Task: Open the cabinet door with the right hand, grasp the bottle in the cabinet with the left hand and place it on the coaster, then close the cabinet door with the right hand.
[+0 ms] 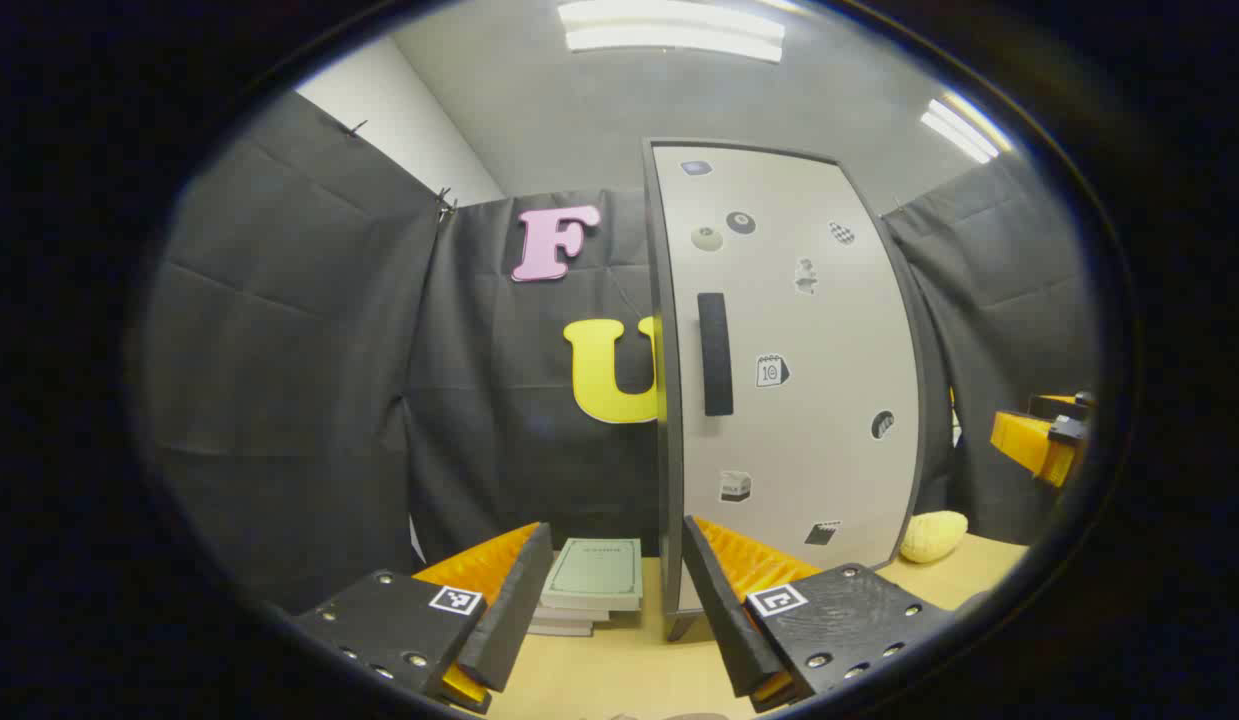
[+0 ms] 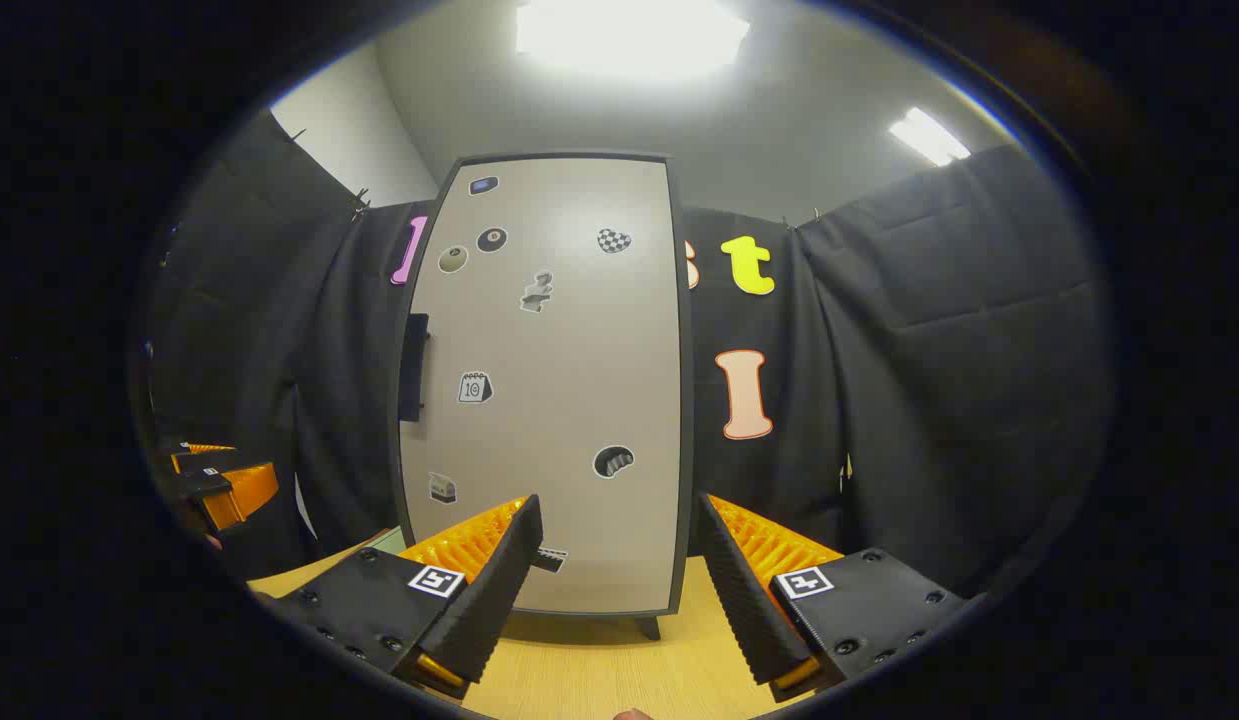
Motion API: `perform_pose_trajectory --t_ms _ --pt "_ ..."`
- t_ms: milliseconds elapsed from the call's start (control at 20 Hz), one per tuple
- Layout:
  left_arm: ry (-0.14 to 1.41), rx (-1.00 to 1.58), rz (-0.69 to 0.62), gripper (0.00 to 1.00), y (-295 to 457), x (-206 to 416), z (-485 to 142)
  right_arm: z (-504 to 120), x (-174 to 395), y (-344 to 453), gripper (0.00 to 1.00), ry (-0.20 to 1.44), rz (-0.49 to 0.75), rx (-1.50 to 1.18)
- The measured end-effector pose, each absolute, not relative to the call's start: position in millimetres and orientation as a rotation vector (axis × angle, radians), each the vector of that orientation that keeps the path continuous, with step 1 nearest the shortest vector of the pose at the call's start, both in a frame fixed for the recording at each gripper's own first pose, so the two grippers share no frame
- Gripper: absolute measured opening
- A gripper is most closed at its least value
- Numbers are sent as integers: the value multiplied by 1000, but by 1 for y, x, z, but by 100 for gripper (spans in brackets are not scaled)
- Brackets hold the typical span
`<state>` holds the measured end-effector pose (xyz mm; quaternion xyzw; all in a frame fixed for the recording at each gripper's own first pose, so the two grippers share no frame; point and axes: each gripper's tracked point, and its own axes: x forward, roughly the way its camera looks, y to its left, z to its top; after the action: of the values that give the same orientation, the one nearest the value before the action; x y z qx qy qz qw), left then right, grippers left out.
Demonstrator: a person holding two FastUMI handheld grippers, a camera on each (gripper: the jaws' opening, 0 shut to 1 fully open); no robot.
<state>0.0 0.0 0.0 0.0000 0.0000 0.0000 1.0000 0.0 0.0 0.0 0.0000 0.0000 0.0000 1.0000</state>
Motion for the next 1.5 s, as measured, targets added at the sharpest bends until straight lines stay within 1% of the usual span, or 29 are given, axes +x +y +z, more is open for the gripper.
perform_pose_trajectory --t_ms 800,850,900,1000,1300,1500 --pt "-15 20 18 78 7 -10 5 -8 -1 9 97 33 16 6" --pt "-17 19 21 81 9 -11 5 -7 -1 9 98 32 16 2" --pt "-16 18 23 78 10 -11 6 -7 0 11 97 32 16 1" --pt "-15 16 27 78 14 -10 5 -5 1 14 98 33 19 4" --pt "-31 25 49 78 30 -13 11 2 8 29 97 31 45 7" --pt "-33 35 73 78 44 -16 12 11 15 48 98 33 89 4"
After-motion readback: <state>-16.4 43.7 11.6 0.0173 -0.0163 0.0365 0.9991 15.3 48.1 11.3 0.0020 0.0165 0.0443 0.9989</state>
